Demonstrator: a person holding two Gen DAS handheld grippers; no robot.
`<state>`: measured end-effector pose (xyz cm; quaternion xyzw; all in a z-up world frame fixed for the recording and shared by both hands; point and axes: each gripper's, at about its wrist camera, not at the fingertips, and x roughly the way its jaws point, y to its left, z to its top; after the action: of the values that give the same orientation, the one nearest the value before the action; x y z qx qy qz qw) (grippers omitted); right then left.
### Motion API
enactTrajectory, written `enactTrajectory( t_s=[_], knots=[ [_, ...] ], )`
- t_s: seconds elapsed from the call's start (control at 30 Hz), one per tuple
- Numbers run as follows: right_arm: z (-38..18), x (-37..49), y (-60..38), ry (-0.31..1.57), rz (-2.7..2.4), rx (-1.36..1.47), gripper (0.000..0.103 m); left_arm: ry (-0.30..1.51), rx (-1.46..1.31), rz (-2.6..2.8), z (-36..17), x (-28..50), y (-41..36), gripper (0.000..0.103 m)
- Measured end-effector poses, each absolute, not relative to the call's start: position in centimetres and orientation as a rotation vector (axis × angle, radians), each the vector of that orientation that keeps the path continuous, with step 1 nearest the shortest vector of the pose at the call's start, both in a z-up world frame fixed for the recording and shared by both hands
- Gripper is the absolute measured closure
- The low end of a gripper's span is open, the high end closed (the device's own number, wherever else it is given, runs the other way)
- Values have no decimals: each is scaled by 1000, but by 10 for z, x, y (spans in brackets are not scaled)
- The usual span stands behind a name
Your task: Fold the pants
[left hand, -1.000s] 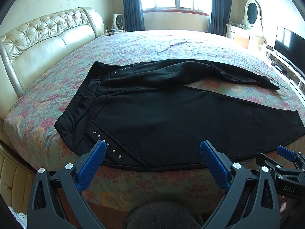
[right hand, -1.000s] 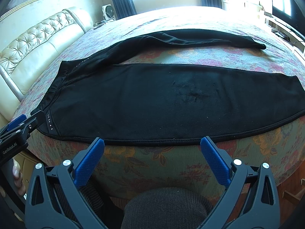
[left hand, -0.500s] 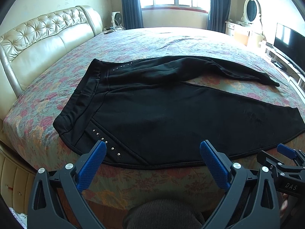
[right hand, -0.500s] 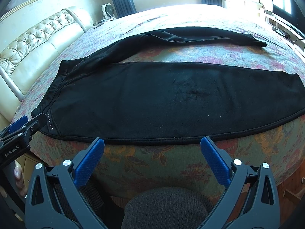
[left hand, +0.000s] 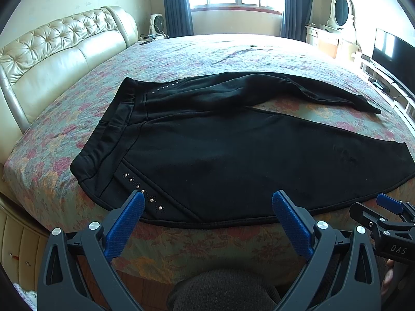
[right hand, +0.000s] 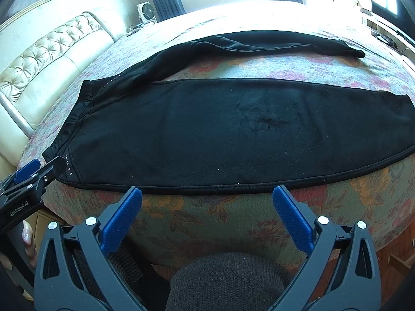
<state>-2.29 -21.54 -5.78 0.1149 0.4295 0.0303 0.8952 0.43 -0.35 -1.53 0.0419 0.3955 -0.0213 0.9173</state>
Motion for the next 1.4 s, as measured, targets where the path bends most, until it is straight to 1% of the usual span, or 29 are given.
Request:
enactTrajectory(
  t_s=[0.27,0.43,0.47,0.5,0.6,0.63,0.7,0.73,0.83,1.0,1.13,1.27,1.4],
  knots=[
    [-58,-23,-216,895,67,241,2,847,79,-84,-19,7,-5,5],
    [-59,-20,-216,900,77,248,2,984,9,-166,-32,20,-1,5],
    [-59,-20,-217,900,80,250,2,975,-36,-175,-28,22,4,5],
    [-58,-20,-217,900,84,252,2,923,-94,-173,-16,21,13,5],
    [-56,-21,-217,885,95,261,2,602,-330,-280,29,6,51,5],
    [-55,-21,-217,879,98,265,2,572,-381,-343,30,7,59,5],
    [-56,-18,-216,882,108,274,2,723,-401,-406,10,23,63,5],
    [-56,-18,-215,885,114,278,2,767,-394,-367,1,28,66,5],
    [-55,-14,-211,893,136,274,2,701,-412,-294,-1,39,89,5],
    [-54,2,-208,905,162,278,2,708,-433,-257,13,115,146,5],
    [-50,25,-214,901,180,325,2,663,-235,-110,23,197,193,5],
    [-38,54,-218,889,217,343,2,734,-66,-19,-6,280,221,5],
    [-26,80,-226,863,229,347,2,806,-48,-4,-41,329,237,5]
  ],
)
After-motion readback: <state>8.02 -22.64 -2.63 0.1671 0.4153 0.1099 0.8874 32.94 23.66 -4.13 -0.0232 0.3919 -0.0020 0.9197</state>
